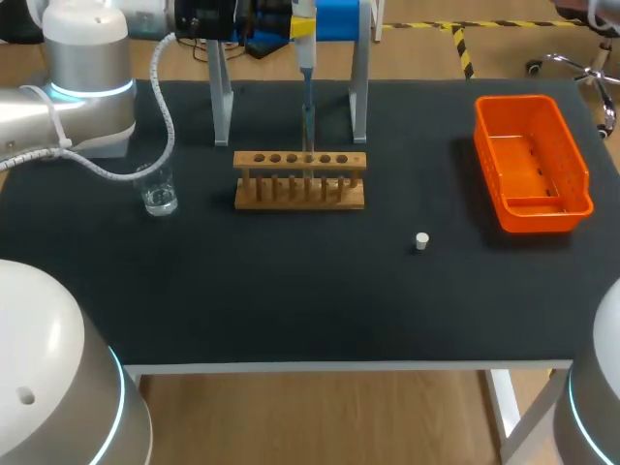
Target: Invert the test tube, pick up the pipette, mount the tip to pipette, aspirate from beaker and dispense into the tube, eject the tip, return the pipette, and cap with the stopper.
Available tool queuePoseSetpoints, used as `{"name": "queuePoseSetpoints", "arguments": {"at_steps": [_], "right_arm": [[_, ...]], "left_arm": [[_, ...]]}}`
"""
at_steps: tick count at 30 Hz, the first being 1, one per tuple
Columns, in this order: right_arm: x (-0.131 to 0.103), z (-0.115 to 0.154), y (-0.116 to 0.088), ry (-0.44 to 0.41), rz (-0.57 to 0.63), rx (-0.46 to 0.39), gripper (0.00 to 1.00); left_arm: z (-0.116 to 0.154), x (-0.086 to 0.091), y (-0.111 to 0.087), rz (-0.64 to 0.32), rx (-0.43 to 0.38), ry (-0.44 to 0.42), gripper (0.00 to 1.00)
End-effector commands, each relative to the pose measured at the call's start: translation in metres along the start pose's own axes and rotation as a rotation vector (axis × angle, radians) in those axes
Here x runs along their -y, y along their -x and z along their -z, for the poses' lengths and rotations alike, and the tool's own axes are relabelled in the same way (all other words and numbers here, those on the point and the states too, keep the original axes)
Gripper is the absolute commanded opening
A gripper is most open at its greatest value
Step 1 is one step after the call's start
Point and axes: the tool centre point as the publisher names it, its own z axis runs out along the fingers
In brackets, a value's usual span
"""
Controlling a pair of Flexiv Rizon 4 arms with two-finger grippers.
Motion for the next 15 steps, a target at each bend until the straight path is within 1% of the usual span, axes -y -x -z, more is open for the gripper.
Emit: {"name": "queuePoseSetpoints", "arguments": {"at_steps": [1, 15], "right_arm": [[-0.0032, -0.0041, 0.0039, -0.013, -0.002, -0.001, 0.00], [-0.0004, -0.0110, 0.0083, -0.030, -0.010, 0.001, 0.00]], "left_arm": [[0.0004, -0.0002, 0.0009, -0.001, -0.004, -0.001, 0.00], [0.0004, -0.0002, 0.0009, -0.001, -0.004, -0.001, 0.00]]}}
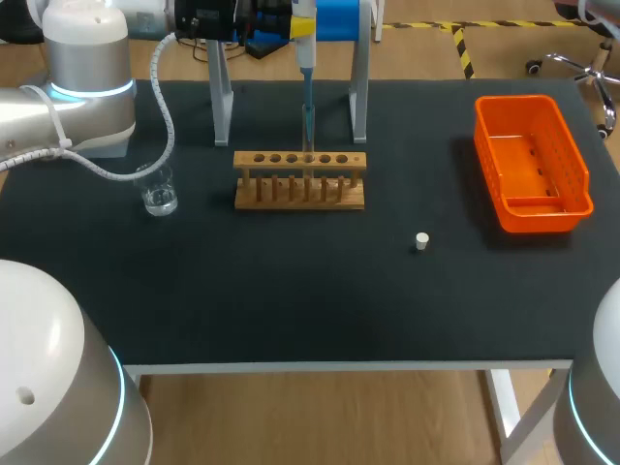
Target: Invert the test tube, pick up the pipette, mount the tip to pipette, aspirate from beaker and dispense into the tube, eject the tip, return the pipette, and cap with the stopper.
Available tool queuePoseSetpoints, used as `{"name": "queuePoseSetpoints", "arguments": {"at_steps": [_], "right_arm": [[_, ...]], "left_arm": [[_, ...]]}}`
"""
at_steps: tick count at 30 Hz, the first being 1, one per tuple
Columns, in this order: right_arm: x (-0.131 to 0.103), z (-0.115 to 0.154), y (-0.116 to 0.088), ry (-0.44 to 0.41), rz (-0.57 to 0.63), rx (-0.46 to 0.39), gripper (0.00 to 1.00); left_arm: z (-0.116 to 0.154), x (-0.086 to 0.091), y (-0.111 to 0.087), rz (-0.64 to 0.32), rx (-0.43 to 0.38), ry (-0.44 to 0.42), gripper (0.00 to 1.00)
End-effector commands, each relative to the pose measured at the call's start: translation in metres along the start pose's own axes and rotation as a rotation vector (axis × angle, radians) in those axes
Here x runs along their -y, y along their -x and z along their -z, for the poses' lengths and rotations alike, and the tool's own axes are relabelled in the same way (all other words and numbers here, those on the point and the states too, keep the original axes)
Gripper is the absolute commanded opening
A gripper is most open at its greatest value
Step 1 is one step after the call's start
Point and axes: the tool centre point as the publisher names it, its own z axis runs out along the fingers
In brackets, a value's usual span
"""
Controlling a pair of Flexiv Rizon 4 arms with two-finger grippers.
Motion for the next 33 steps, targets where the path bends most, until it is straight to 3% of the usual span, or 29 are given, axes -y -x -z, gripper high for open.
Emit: {"name": "queuePoseSetpoints", "arguments": {"at_steps": [1, 33], "right_arm": [[-0.001, -0.001, 0.002, -0.010, -0.001, -0.004, 0.00], [0.015, -0.009, -0.005, -0.047, -0.007, -0.010, 0.00]], "left_arm": [[0.000, 0.000, 0.001, -0.001, -0.004, -0.001, 0.00], [0.000, 0.000, 0.001, -0.001, -0.004, -0.001, 0.00]]}}
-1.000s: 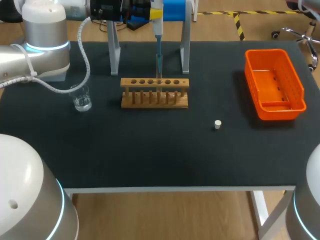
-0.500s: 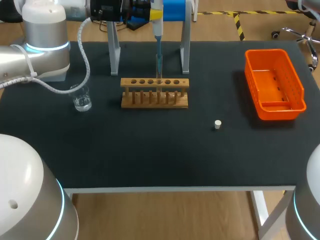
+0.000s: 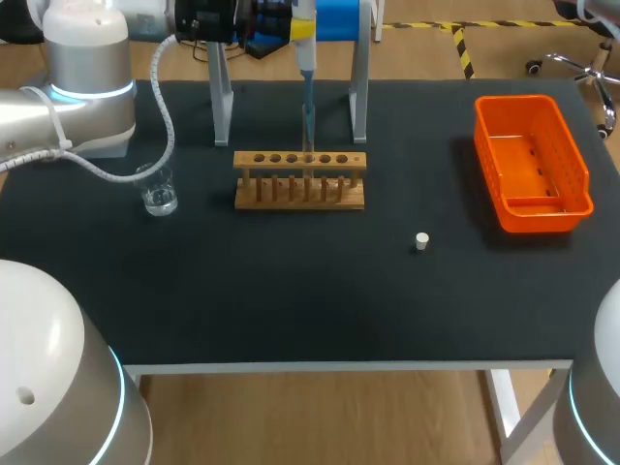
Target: Invert the test tube, pick up the pipette, mount the tip to pipette, aspirate from beaker and dispense into the tube, eject the tip, return the pipette, and cap with the stopper.
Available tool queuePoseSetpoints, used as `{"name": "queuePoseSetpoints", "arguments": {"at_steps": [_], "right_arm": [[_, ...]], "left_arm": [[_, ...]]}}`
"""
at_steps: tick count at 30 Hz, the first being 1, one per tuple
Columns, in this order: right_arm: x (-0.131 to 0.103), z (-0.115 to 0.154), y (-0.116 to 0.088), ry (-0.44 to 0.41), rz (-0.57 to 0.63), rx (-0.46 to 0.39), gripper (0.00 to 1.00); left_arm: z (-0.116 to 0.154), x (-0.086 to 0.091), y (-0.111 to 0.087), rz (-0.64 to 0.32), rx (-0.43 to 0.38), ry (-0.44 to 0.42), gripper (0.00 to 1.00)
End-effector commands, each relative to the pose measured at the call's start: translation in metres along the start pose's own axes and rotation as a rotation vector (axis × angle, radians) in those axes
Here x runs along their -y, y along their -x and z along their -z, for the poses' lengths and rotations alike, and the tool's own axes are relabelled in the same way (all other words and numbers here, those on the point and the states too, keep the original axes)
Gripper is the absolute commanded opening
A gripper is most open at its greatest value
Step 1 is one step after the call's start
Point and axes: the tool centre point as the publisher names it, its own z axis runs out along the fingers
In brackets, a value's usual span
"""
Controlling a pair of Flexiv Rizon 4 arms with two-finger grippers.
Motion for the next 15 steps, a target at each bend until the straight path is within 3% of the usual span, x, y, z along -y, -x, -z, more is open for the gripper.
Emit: {"name": "queuePoseSetpoints", "arguments": {"at_steps": [1, 15], "right_arm": [[0.004, -0.004, -0.001, -0.007, -0.002, -0.002, 0.00], [0.015, -0.009, -0.003, -0.021, -0.020, -0.012, 0.00]], "left_arm": [[0.000, 0.003, 0.001, -0.001, -0.003, -0.002, 0.00], [0.000, 0.003, 0.001, -0.001, -0.003, -0.002, 0.00]]}}
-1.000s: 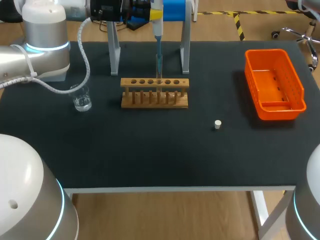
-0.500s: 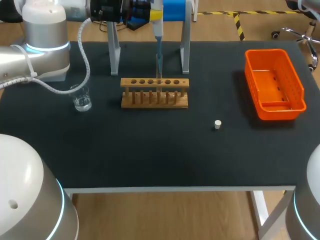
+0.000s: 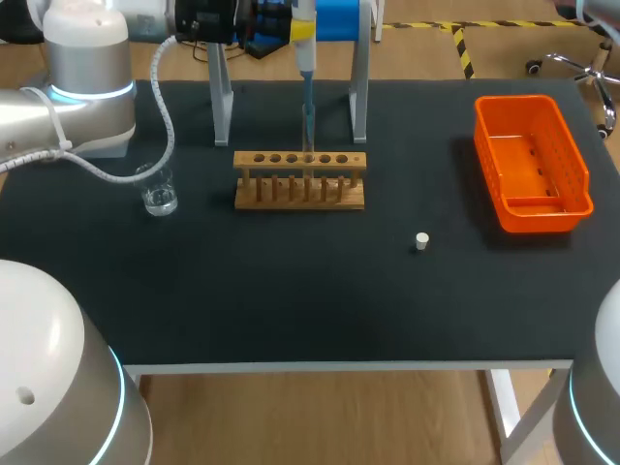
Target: Invert the test tube, pick up the pipette, mount the tip to pipette, aspirate from beaker and dispense into the tube, eject the tip, return the pipette, and cap with the stopper.
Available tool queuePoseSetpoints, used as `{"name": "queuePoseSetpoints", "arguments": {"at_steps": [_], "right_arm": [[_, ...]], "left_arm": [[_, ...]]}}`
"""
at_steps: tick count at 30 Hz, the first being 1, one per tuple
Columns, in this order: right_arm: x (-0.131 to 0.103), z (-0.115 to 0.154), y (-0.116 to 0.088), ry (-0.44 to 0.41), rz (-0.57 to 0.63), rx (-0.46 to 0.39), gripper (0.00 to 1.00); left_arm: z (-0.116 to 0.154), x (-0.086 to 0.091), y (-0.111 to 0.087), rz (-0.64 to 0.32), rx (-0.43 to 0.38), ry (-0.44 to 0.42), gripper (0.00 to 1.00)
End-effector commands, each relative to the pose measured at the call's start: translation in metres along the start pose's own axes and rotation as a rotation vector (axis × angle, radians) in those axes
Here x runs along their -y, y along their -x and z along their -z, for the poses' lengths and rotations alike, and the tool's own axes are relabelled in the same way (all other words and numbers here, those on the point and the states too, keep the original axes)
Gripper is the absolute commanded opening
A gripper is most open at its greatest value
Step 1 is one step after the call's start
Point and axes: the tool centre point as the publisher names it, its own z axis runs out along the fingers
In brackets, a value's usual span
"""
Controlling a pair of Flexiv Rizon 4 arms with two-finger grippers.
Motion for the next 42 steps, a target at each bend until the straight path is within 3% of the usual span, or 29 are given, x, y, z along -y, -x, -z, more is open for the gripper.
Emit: {"name": "queuePoseSetpoints", "arguments": {"at_steps": [1, 16, 27, 29, 30, 31, 36, 42], "right_arm": [[0.006, -0.004, 0.000, -0.004, -0.002, -0.004, 0.00], [0.008, -0.004, -0.002, -0.010, -0.007, -0.006, 0.00], [-0.017, 0.033, -0.005, 0.069, 0.041, 0.012, 0.00], [-0.017, 0.043, -0.007, 0.083, 0.046, 0.014, 0.45], [-0.016, 0.047, -0.008, 0.088, 0.049, 0.014, 0.85], [-0.015, 0.052, -0.008, 0.097, 0.060, 0.013, 1.00], [0.002, 0.074, -0.013, 0.106, 0.108, 0.008, 1.00], [0.039, 0.089, -0.021, 0.108, 0.164, -0.012, 1.00]], "left_arm": [[0.001, 0.004, 0.002, -0.001, -0.003, -0.002, 0.00], [0.001, 0.004, 0.002, -0.001, -0.003, -0.002, 0.00], [0.001, 0.004, 0.002, -0.001, -0.003, -0.002, 0.00], [0.001, 0.004, 0.002, -0.001, -0.003, -0.002, 0.00], [0.001, 0.004, 0.002, -0.001, -0.003, -0.002, 0.00], [0.001, 0.004, 0.002, -0.001, -0.003, -0.002, 0.00], [0.001, 0.004, 0.002, -0.001, -0.003, -0.002, 0.00], [0.001, 0.004, 0.002, -0.001, -0.003, -0.002, 0.00]]}}
